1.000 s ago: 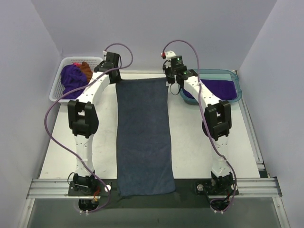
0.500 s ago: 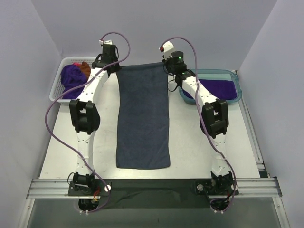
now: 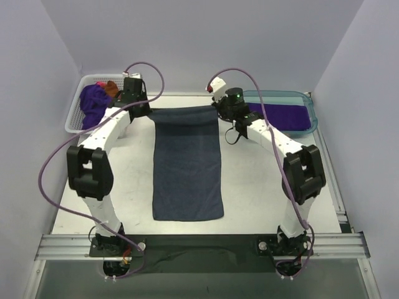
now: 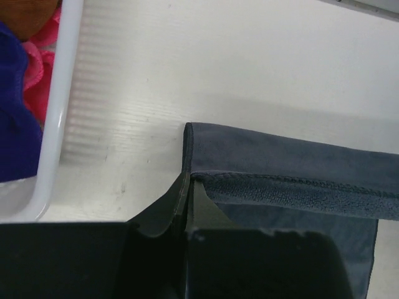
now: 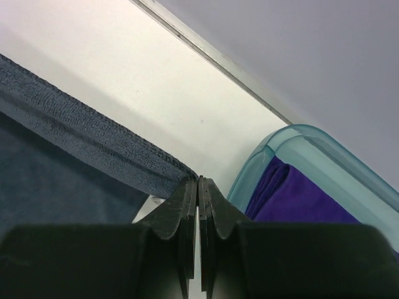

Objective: Fold and stack the towels
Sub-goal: Fold the towel

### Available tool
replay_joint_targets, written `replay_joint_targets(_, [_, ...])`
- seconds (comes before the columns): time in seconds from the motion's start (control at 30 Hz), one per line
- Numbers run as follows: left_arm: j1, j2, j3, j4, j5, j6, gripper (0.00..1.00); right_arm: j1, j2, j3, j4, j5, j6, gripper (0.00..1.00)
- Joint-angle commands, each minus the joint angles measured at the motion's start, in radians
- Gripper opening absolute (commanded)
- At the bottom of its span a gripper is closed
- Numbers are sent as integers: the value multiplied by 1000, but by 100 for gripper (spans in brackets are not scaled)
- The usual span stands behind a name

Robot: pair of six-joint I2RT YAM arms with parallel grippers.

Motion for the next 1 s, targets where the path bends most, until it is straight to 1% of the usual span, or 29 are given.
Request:
replay_joint_targets(0.0, [20, -187, -144, 110, 10, 23, 0, 13, -176, -66, -22, 4, 24, 0])
replay_joint_targets(0.1, [20, -337, -264, 100, 48, 4, 0, 51, -269, -153, -83, 11, 53, 0])
replay_joint_targets(0.13, [18, -368, -342, 95, 59, -5, 0, 71, -294, -178, -118, 11, 62, 0])
replay_joint_targets(0.2, [14, -427, -413, 72, 88, -31, 0, 88, -354, -239, -164, 5, 95, 0])
replay_joint_targets(0.23, [11, -477, -480, 60, 93, -43, 0, 103, -372, -258, -207, -8, 139, 0])
replay_joint_targets(0.27, [8, -502, -511, 29, 100, -55, 0, 110, -410, -274, -244, -12, 159, 0])
replay_joint_targets(0.3, [3, -552, -551, 20, 125, -72, 0, 117, -429, -325, -266, -10, 183, 0])
replay_joint_targets(0.33, [-8, -575, -615, 3, 131, -80, 0, 125, -451, -348, -301, -45, 244, 0])
replay_joint_targets(0.4, [-25, -644, -687, -15, 142, -97, 0, 131, -513, -415, -321, -68, 318, 0])
replay_joint_targets(0.43, [-32, -664, -721, -18, 140, -97, 0, 131, -535, -489, -327, -106, 355, 0])
replay_joint_targets(0.47, [-47, -684, -796, -31, 133, -101, 0, 131, -567, -523, -326, -129, 433, 0])
replay_joint_targets(0.53, [-55, -723, -873, -34, 119, -138, 0, 131, -578, -607, -327, -185, 490, 0])
replay_joint_targets(0.57, [-58, -726, -904, -26, 129, -147, 0, 131, -573, -629, -329, -212, 545, 0])
replay_joint_targets(0.6, [-67, -717, -948, -23, 149, -164, 0, 130, -563, -649, -327, -220, 562, 0])
replay_joint_targets(0.63, [-72, -706, -961, -23, 152, -172, 0, 130, -551, -661, -332, -222, 581, 0])
replay_joint_targets(0.77, [-100, -643, -979, -25, 152, -204, 0, 119, -443, -677, -337, -257, 653, 0])
replay_joint_targets(0.97, [-140, -536, -991, -2, 149, -243, 0, 114, -311, -640, -335, -318, 684, 0])
